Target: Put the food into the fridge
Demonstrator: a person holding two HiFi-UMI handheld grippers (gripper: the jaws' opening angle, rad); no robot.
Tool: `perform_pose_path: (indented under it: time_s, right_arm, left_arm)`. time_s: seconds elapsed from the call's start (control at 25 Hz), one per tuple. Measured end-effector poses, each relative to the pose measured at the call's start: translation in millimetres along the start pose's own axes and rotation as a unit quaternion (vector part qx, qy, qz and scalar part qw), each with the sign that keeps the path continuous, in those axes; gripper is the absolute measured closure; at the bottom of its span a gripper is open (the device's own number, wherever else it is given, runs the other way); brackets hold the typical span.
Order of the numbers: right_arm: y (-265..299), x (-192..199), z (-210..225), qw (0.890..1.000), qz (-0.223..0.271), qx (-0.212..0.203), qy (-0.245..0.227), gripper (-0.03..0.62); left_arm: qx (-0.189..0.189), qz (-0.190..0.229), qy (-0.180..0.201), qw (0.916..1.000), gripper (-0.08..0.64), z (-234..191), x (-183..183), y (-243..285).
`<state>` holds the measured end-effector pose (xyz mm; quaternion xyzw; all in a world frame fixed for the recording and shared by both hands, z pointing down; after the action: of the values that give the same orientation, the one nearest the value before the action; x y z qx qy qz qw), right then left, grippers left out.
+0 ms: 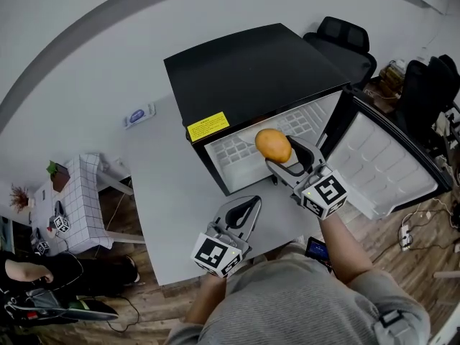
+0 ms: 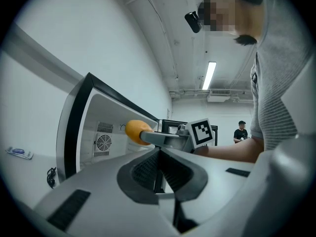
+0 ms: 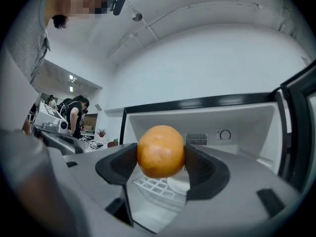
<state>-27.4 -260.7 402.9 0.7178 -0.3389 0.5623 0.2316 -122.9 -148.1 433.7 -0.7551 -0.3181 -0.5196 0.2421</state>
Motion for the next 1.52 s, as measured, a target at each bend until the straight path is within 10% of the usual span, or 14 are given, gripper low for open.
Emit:
perform_pose_path:
  time_s: [1.52]
  right_arm:
    - [120.5, 144.9, 49.1, 0.967, -0.245, -0.005, -0.068, 0.281]
  left_arm:
    - [-0.063, -0.003, 0.031, 0.9975, 0.549, -35.7, 9.0, 25.9]
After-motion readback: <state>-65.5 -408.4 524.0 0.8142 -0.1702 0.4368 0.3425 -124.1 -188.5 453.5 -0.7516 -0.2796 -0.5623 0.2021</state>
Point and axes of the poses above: the fingertips, and each gripper's own axes: y forward along the fingers, z to its right, x out of its underside, the point moved 3 cm from there along -y, backward along the fingers, and after that the axes turned 12 degrees about -y, right-handed, at the moved point
